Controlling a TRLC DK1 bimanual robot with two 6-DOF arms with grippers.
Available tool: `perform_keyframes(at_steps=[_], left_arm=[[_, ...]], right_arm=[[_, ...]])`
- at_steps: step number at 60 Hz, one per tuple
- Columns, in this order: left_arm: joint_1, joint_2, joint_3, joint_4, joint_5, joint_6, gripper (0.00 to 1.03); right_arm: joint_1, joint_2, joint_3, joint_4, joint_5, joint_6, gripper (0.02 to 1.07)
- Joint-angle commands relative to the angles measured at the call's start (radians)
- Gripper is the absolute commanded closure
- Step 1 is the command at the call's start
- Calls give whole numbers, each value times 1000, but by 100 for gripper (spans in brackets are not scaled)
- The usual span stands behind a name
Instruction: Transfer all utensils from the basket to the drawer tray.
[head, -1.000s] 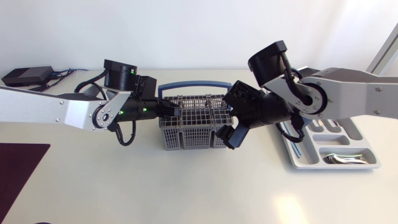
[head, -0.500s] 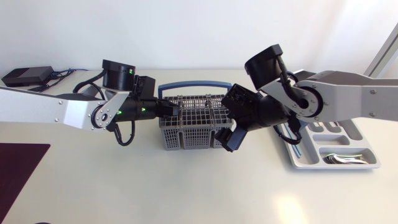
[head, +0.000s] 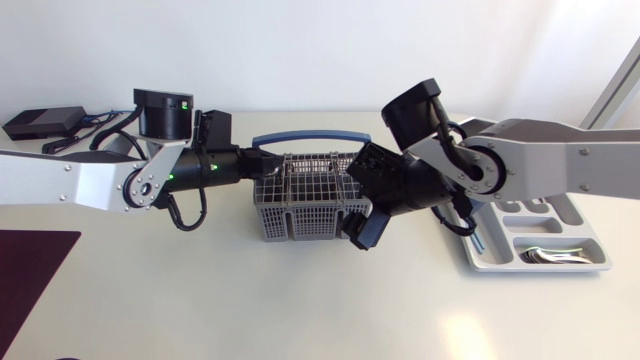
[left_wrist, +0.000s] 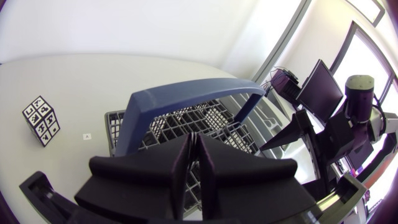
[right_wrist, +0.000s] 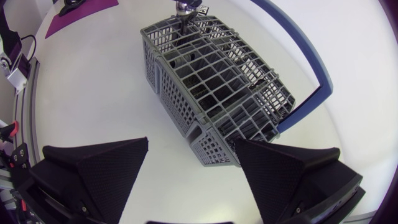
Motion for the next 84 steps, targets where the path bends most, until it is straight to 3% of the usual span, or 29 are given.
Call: perform_keyframes(at_steps=[1,55,84], left_arm=[[15,-30,-30,25,17,-43,100],[8,-196,-20,61,32,-115,100],[8,-217,-40,64,35,-117,100]], right_arm=[[11,21,-9,8,8,18,7],[34,43,2,9,17,21,7],[66,64,43,106,15,66,7]])
